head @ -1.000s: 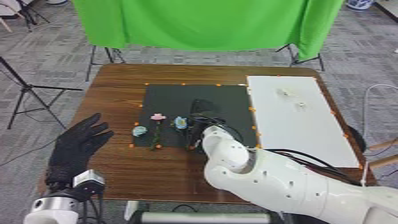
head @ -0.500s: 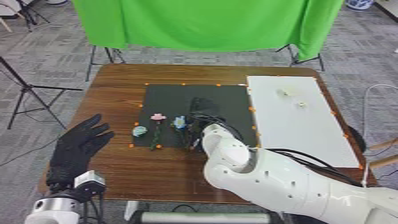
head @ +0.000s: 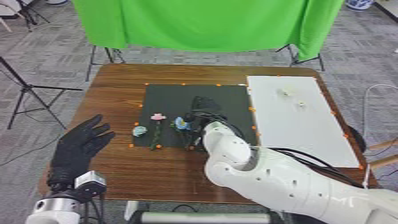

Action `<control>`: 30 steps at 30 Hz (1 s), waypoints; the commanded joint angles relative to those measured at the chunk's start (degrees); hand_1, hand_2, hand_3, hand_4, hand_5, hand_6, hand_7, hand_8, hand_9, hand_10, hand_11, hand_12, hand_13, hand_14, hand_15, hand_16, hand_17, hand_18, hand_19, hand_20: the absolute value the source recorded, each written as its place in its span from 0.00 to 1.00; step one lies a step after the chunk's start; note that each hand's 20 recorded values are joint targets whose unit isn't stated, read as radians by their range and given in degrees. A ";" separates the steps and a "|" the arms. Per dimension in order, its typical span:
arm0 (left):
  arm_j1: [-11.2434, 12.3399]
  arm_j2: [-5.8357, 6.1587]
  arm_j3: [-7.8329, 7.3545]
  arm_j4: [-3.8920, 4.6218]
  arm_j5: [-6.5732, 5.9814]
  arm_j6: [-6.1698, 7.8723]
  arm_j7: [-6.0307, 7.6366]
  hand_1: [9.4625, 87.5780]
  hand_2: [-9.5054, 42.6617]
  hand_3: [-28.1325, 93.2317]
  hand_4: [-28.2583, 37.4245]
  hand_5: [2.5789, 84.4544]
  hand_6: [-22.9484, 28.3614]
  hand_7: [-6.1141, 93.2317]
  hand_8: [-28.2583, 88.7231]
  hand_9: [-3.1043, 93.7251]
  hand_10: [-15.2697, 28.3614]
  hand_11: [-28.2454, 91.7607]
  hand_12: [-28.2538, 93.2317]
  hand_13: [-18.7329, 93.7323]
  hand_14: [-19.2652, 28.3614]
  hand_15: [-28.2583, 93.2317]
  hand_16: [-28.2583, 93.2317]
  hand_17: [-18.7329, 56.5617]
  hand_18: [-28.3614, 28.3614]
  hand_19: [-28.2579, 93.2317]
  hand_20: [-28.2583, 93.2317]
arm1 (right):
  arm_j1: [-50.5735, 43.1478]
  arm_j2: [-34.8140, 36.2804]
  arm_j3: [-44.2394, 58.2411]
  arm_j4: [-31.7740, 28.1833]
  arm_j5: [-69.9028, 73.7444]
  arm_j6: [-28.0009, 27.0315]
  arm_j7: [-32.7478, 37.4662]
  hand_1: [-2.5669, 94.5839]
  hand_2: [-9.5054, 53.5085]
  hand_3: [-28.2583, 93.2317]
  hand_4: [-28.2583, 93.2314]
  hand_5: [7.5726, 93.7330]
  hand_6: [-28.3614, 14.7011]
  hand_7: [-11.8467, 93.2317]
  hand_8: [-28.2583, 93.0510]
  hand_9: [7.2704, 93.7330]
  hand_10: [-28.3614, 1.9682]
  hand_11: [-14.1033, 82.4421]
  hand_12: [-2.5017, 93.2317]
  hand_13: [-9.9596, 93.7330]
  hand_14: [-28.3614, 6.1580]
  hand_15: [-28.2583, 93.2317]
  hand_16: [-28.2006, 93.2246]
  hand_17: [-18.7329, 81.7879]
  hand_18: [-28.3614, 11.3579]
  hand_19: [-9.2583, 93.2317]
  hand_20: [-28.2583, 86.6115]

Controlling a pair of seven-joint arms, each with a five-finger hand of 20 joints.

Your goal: Arrange flowers

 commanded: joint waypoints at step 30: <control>3.04 1.48 0.14 -1.45 -0.50 2.89 1.97 0.20 0.26 0.92 0.14 0.50 0.68 0.22 0.16 0.45 0.81 0.47 0.31 0.45 0.99 0.68 0.14 0.17 0.93 0.76 0.19 | -2.72 26.12 20.83 -7.16 5.33 -10.75 -3.93 0.28 0.15 0.97 0.02 0.57 0.55 0.29 0.12 0.62 0.29 0.41 0.17 0.75 0.50 0.92 0.32 0.49 0.08 1.00 0.53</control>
